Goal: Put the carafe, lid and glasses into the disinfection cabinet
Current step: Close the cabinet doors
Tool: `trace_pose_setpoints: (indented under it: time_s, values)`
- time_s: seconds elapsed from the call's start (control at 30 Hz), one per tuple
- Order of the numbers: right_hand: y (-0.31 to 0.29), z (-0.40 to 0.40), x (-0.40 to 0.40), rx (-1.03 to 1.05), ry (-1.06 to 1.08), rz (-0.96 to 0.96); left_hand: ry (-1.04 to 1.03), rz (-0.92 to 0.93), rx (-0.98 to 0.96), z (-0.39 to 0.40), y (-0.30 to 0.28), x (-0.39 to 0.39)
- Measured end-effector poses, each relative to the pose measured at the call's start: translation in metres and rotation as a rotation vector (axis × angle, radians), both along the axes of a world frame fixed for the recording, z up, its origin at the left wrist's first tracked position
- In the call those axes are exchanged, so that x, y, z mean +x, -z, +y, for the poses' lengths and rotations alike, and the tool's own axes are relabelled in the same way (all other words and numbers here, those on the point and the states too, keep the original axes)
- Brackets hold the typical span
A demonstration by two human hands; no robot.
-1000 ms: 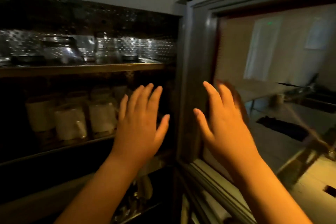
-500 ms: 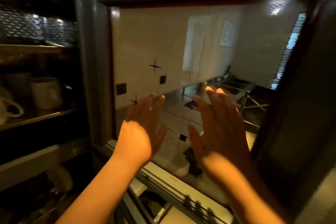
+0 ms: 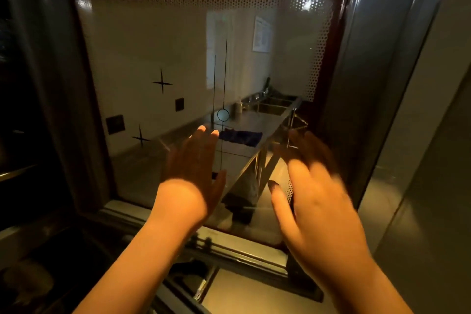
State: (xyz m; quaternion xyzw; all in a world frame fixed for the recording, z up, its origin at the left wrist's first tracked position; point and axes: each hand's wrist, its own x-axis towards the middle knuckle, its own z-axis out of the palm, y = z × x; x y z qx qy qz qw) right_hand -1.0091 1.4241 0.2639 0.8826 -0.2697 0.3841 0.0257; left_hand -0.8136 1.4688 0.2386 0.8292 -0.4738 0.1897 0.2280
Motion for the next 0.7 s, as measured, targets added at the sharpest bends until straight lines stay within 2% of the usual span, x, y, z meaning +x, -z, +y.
trace_pose_setpoints:
  time_s: [0.13,0.27,0.4,0.47,0.53,0.7]
  values:
    - [0.008,-0.006,-0.020,-0.122,0.087,-0.118,0.096,-0.024,0.016,-0.001,0.003,-0.023]
    - [0.007,-0.011,-0.039,-0.165,0.099,-0.194,0.219,-0.144,-0.035,-0.002,-0.001,-0.053]
    - [0.006,-0.024,-0.058,-0.187,0.054,-0.272,0.184,-0.255,-0.034,-0.006,-0.023,-0.084]
    - [0.004,-0.033,-0.067,-0.189,0.054,-0.310,0.217,-0.298,-0.101,-0.008,-0.028,-0.099]
    - [0.001,-0.041,-0.074,-0.158,0.069,-0.323,0.242,-0.348,-0.184,-0.009,-0.027,-0.113]
    - [-0.005,-0.062,-0.082,-0.018,-0.022,-0.275,0.263,-0.370,-0.177,-0.014,-0.023,-0.144]
